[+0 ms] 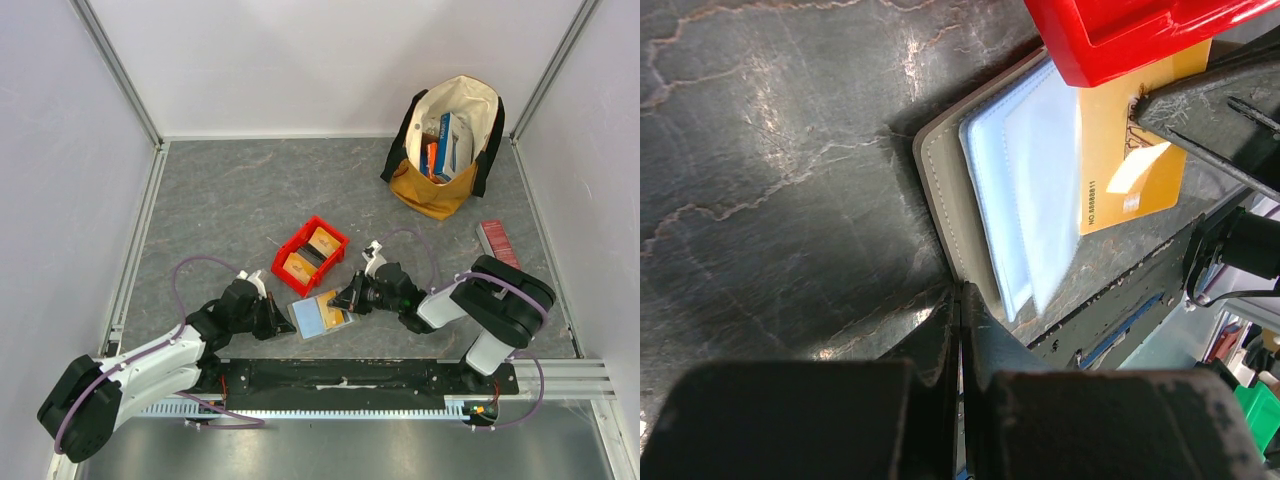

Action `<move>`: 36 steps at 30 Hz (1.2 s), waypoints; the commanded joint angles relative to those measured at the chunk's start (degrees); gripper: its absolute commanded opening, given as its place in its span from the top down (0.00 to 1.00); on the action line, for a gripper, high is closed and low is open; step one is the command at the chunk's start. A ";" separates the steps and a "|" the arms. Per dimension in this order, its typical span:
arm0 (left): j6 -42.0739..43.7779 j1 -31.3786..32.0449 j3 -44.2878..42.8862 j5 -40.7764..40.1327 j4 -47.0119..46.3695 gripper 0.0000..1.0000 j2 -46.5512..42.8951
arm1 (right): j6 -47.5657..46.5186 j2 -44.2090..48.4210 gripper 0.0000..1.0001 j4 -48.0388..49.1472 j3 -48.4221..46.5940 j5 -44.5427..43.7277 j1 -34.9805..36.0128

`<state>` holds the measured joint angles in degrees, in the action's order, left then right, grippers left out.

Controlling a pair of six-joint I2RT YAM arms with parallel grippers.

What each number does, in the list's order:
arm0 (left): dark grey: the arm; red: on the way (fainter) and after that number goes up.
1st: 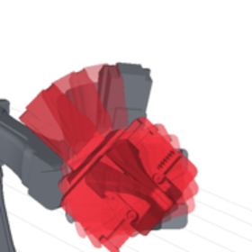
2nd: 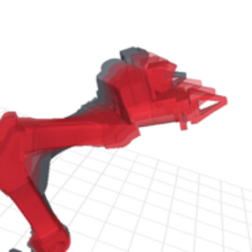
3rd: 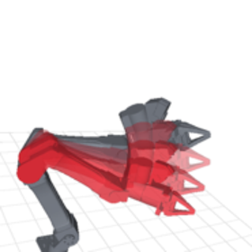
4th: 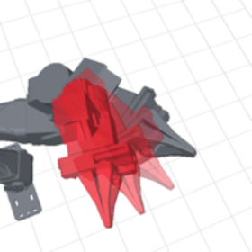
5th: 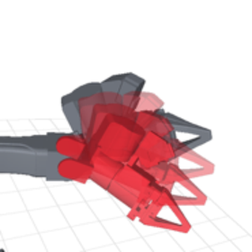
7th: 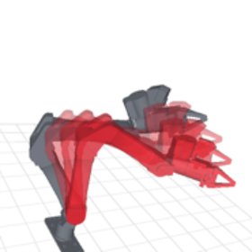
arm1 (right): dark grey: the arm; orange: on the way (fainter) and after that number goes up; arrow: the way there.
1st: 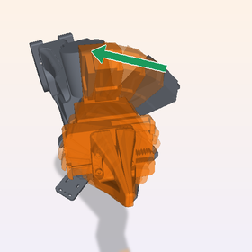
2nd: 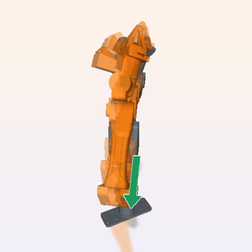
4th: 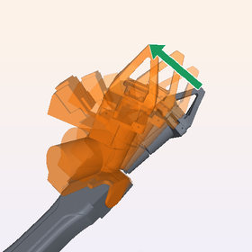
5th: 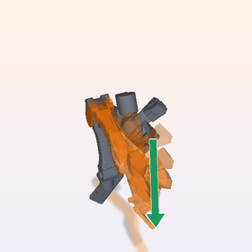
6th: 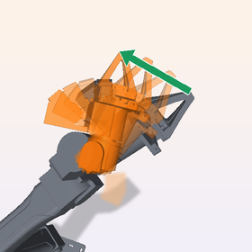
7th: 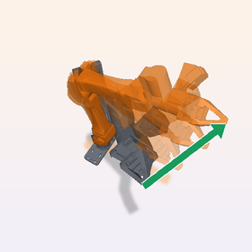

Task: Put the credit cards into the card holder
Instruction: Insert the credit card into the card holder.

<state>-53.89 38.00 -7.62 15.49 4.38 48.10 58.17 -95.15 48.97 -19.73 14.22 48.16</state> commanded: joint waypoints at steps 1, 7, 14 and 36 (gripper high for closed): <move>1.68 -0.12 -0.64 -1.69 1.77 0.98 0.24 | -2.01 -0.47 1.00 -1.60 -0.93 -2.62 0.18; 1.77 -0.03 -0.64 -1.77 1.68 0.98 0.42 | -2.80 -2.14 1.00 -0.46 -2.60 0.19 0.00; 1.51 0.15 -0.47 -1.86 0.63 0.98 1.21 | -2.01 -1.87 1.00 0.16 -1.72 1.78 2.54; 0.19 -0.03 0.85 -1.25 -0.87 0.98 0.51 | 7.57 -2.84 1.00 1.84 -0.93 -11.23 8.34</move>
<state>-53.91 38.00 -7.66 15.55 3.81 48.64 64.05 -97.41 51.59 -19.64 7.77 53.84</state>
